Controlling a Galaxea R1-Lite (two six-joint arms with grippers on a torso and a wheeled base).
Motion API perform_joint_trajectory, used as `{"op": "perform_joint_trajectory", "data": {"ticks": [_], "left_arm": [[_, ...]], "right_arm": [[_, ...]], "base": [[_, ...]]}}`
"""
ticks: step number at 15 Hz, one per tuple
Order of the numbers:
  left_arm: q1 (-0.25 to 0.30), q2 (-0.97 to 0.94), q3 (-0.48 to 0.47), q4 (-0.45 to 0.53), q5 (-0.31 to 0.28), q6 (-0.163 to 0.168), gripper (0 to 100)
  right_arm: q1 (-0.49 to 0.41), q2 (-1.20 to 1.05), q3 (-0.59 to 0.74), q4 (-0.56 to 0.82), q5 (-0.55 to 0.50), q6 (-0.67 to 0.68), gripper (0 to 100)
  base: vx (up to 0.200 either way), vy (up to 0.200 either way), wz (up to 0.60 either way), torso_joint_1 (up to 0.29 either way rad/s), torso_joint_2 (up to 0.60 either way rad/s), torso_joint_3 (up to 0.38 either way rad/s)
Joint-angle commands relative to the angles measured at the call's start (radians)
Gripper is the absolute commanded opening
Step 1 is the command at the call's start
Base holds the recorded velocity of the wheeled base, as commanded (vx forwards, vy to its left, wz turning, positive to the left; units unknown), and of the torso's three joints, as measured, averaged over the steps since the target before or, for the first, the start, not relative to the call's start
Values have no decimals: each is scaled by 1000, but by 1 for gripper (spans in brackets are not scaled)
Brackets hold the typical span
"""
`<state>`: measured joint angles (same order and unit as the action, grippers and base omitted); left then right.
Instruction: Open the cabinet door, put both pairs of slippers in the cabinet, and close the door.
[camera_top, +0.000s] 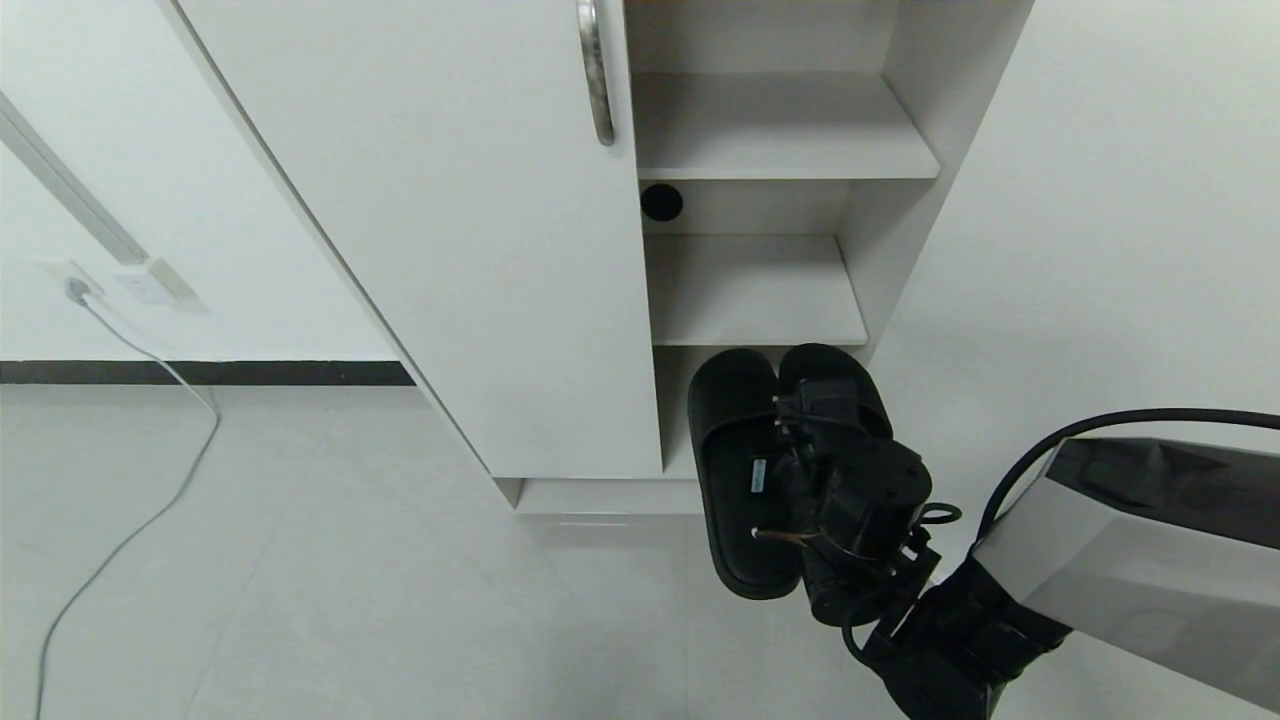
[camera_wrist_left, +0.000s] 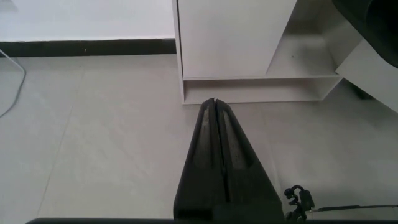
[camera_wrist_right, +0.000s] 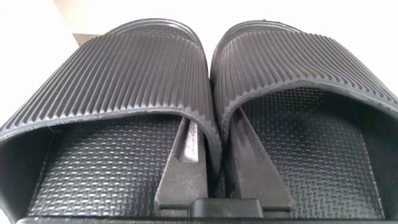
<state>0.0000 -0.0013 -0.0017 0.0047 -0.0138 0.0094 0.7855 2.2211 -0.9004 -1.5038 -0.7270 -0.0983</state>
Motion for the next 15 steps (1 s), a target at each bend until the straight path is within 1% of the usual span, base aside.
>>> {"op": "perform_joint_trajectory", "data": {"ticks": [1, 7, 10, 12, 15], "left_arm": [[0, 1, 0, 0, 0, 0, 0], [0, 1, 0, 0, 0, 0, 0], [0, 1, 0, 0, 0, 0, 0], [0, 1, 0, 0, 0, -2, 0], [0, 1, 0, 0, 0, -2, 0]], "right_arm": [[1, -6, 0, 2, 0, 0, 0], [0, -1, 0, 10, 3, 0, 0], [-6, 14, -34, 48, 3, 2, 0], [-26, 45, -97, 79, 5, 3, 0], [-68, 89, -226, 143, 6, 9, 0]], "base": [[200, 0, 0, -2, 7, 7], [200, 0, 0, 2, 5, 2], [0, 0, 0, 0, 0, 0], [0, 0, 0, 0, 0, 0], [0, 0, 0, 0, 0, 0]]}}
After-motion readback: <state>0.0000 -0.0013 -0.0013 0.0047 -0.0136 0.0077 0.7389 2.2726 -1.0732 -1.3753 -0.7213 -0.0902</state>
